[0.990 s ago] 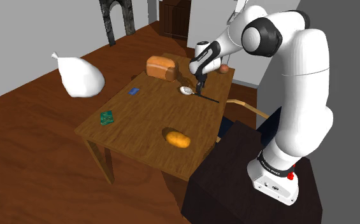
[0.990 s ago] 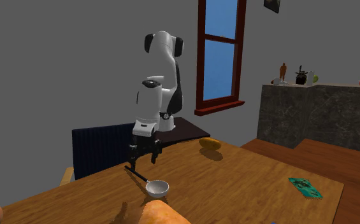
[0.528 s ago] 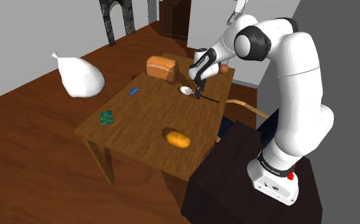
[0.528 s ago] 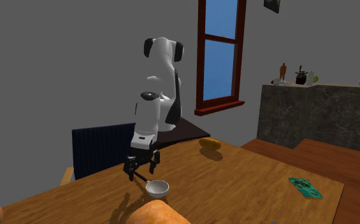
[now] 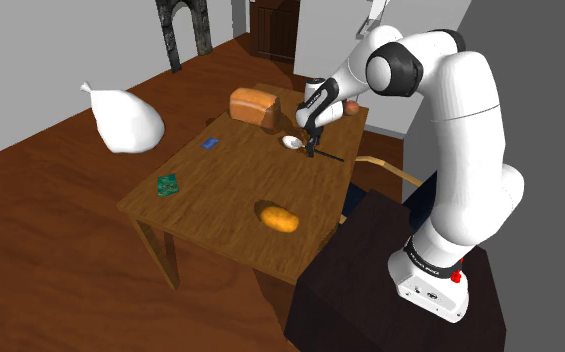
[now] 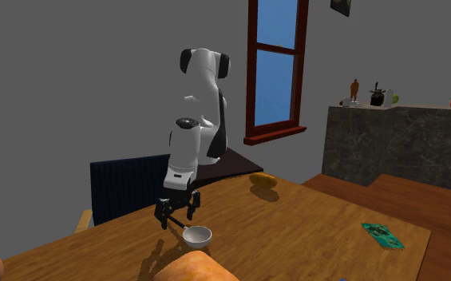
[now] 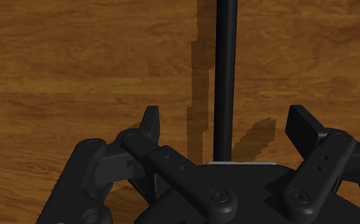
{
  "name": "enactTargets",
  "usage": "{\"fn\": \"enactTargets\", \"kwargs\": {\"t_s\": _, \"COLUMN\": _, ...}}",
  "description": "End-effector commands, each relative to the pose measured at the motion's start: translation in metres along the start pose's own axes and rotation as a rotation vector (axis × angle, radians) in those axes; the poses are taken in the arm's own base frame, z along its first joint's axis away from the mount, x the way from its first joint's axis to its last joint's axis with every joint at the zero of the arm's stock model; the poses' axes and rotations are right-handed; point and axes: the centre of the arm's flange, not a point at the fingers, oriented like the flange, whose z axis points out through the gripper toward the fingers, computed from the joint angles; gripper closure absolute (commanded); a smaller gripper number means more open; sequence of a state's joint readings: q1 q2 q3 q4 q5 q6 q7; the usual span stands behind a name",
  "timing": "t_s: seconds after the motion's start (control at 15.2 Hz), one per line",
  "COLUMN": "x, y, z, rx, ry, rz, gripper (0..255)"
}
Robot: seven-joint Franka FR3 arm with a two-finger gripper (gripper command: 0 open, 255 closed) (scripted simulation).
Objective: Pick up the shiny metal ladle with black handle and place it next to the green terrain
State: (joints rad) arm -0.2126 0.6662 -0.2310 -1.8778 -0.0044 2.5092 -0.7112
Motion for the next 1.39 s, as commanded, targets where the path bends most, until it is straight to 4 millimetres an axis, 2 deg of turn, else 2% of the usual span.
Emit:
{"fn": "enactTargets", "kwargs": {"t_s": 0.0, "x": 0.0, "y": 0.0, "z": 0.0, "rx": 0.0, "ry": 0.0, "rz": 0.0, "gripper": 0}}
{"fn": "enactTargets", "kwargs": {"t_s": 0.07, "x": 0.0, "y": 0.0, "z": 0.0, "rx": 0.0, "ry": 0.0, "rz": 0.0, "gripper": 255}}
{"fn": "enactTargets", "kwargs": {"t_s": 0.66, "x": 0.0, "y": 0.0, "z": 0.0, "rx": 0.0, "ry": 0.0, "rz": 0.0, "gripper": 255}}
{"fn": "enactTargets", "kwargs": {"t_s": 1.32, "x": -0.006, "y": 0.005, "z": -0.052, "rx": 0.0, "ry": 0.0, "rz": 0.0, "gripper": 255}}
